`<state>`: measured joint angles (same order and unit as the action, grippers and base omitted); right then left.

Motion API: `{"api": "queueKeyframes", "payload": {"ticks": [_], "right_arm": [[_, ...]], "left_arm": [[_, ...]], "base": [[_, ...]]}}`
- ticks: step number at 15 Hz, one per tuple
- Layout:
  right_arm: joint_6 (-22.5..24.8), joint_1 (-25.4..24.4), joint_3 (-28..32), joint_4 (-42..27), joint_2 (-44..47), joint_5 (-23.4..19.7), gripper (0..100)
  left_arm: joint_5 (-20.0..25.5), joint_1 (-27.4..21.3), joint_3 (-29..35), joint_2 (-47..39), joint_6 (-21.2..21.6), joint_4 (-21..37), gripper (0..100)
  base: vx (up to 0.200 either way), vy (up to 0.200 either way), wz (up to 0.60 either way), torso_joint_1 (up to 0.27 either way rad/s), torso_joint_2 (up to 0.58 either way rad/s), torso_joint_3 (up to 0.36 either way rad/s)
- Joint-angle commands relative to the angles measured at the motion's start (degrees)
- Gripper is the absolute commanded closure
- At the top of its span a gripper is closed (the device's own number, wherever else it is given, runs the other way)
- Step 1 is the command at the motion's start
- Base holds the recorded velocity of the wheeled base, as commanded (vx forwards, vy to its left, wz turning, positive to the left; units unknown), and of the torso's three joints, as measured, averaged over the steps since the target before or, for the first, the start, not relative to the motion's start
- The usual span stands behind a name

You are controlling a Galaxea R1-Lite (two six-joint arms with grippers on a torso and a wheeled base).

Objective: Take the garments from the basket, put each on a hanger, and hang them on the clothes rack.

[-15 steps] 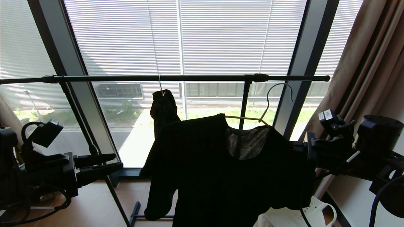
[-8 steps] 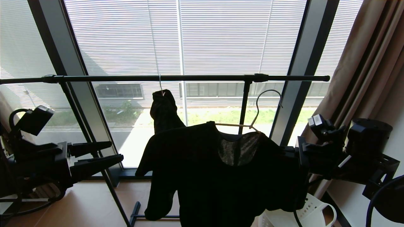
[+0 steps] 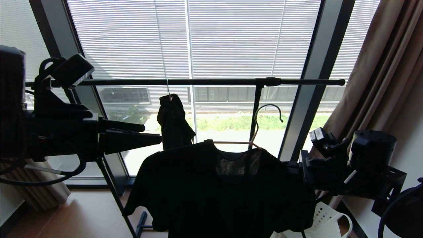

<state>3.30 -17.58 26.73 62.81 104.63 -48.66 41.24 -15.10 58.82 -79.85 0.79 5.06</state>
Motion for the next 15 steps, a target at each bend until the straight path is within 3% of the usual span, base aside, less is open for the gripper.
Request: {"api": "queueKeyframes", "payload": {"ticks": [1,2,3,5,8,11,15], "right_arm": [[0.04,-0.18,-0.02,0.04,0.05,0.06,100],[0.04,-0.18,-0.02,0.04,0.05,0.06,100],[0.04,-0.18,-0.02,0.04,0.05,0.06,100],[0.21,-0.26,-0.02,0.04,0.05,0.06,100],[0.21,-0.18,-0.10,0.12,-0.31,0.06,100],[0.21,-0.18,-0.19,0.21,-0.48,0.06,100],[0.21,-0.26,-0.63,0.39,-1.36,0.06,100]], "left_arm": [[-10.92,-6.43,4.55,-5.93,4.57,2.15,0],[-14.17,-7.92,4.81,-6.99,6.24,2.15,0],[-14.17,-7.92,4.81,-6.99,6.24,2.15,0],[-14.79,-10.03,6.48,-10.42,13.71,1.88,0],[-13.64,-10.56,6.57,-12.79,20.21,1.71,0],[-11.01,-11.35,6.66,-13.32,22.50,1.53,0],[-10.83,-13.46,6.92,-15.07,22.67,0.57,0]], "base": [[0.000,0.000,0.00,0.000,0.00,0.000],[0.000,0.000,0.00,0.000,0.00,0.000],[0.000,0.000,0.00,0.000,0.00,0.000],[0.000,0.000,0.00,0.000,0.00,0.000],[0.000,0.000,0.00,0.000,0.00,0.000],[0.000,0.000,0.00,0.000,0.00,0.000],[0.000,0.000,0.00,0.000,0.00,0.000]]}}
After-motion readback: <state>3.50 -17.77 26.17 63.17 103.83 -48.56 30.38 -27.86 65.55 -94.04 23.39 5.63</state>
